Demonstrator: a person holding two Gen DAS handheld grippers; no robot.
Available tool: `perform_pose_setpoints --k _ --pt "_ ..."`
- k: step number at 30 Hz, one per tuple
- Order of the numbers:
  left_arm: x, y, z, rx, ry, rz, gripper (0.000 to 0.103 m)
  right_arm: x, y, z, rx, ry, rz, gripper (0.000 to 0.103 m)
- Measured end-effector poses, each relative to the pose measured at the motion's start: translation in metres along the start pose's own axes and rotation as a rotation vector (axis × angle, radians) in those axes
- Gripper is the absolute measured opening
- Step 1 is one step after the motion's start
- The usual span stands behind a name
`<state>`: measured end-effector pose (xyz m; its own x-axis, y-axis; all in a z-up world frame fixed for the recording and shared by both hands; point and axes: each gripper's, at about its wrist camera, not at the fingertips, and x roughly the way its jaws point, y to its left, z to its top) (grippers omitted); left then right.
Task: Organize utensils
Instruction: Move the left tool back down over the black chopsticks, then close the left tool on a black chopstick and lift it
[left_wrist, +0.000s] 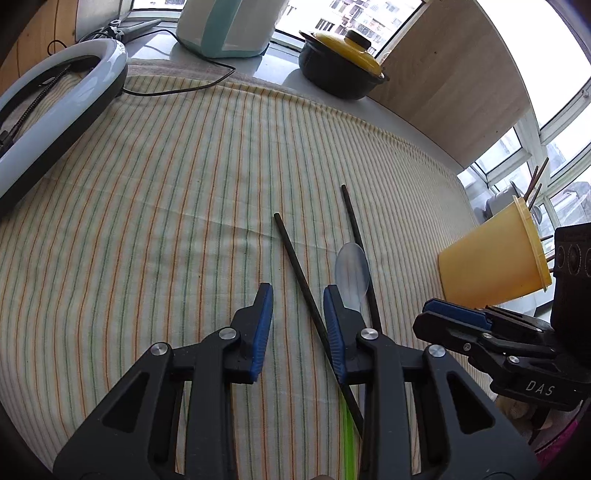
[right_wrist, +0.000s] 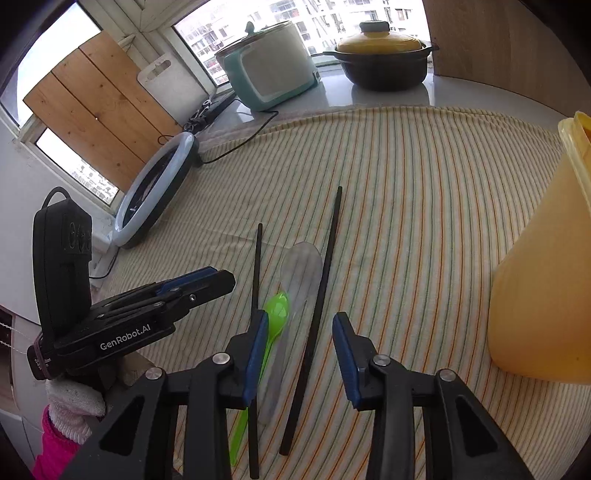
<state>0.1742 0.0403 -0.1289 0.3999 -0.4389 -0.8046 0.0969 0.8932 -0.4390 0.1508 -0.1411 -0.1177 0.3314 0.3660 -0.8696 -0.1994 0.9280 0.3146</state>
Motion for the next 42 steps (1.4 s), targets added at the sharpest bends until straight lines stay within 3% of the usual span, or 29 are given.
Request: perform_pose_setpoints --k 7,20,24,35,42 --pt "0.013 -0.002 0.003 -0.01 0.017 0.005 0.022 0.025 -0.005 0.0 0.028 0.071 -0.002 0.024" --pt "0.026 -0.015 0.004 0.068 0.031 0.096 0.019 0.042 0.001 0.008 -0.033 0.098 -0.086 0.016" --pt "0.028 -0.021 0.004 0.107 0.032 0.128 0.008 0.044 0.007 0.009 -0.076 0.102 -0.132 0.008" --pt "0.027 -0.022 0.003 0.173 0.057 0.155 0.005 0.045 0.009 0.008 -0.134 0.148 -0.156 0.005" --pt "0.03 -0.023 0.007 0.168 0.061 0.164 0.006 0.047 0.005 0.015 -0.101 0.151 -0.161 0.006"
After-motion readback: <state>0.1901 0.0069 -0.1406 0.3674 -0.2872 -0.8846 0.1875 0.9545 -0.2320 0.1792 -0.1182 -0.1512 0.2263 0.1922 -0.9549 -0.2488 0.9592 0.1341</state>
